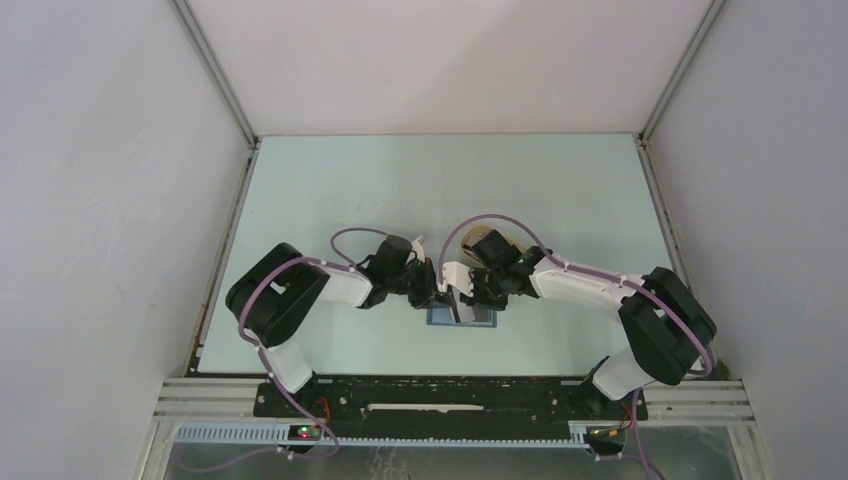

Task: Put the credit cards into the card holder
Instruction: Insert the credit card into the card holder.

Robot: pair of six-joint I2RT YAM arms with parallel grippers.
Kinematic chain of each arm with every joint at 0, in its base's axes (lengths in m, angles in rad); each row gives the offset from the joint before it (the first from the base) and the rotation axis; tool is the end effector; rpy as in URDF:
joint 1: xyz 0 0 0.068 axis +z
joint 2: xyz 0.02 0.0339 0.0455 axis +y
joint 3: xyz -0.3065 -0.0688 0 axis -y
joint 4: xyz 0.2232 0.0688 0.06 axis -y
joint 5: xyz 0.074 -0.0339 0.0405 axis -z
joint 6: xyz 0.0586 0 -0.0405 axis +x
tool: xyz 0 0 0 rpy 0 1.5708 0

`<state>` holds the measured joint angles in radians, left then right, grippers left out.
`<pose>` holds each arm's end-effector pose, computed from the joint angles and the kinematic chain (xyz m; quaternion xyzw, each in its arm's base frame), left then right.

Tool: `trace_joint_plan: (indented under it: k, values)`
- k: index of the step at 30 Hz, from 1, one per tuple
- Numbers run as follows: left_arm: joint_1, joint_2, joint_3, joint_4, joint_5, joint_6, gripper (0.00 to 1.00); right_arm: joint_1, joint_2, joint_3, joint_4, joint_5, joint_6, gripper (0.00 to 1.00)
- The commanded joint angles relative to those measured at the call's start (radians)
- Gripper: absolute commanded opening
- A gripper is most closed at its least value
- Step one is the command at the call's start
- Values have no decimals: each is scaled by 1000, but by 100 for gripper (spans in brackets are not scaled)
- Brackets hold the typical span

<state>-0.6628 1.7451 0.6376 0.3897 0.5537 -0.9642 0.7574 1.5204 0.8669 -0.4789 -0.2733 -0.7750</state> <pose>0.2332 -0.2211 0.1610 -0.0197 0.8828 -0.4601 0.0925 0.1879 0.1995 0.2135 -0.6918 0.6762 0.1311 0.2166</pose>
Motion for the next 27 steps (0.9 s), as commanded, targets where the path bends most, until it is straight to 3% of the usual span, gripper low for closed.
trace_joint_plan:
  k: [1, 27]
  values:
    - [10, 10, 29, -111, 16, 80, 0, -25, -4, 16, -1, 19, 7, 23]
    - [13, 75, 116, -259, 87, 174, 0, -10, 50, 21, -6, 57, 5, 19]
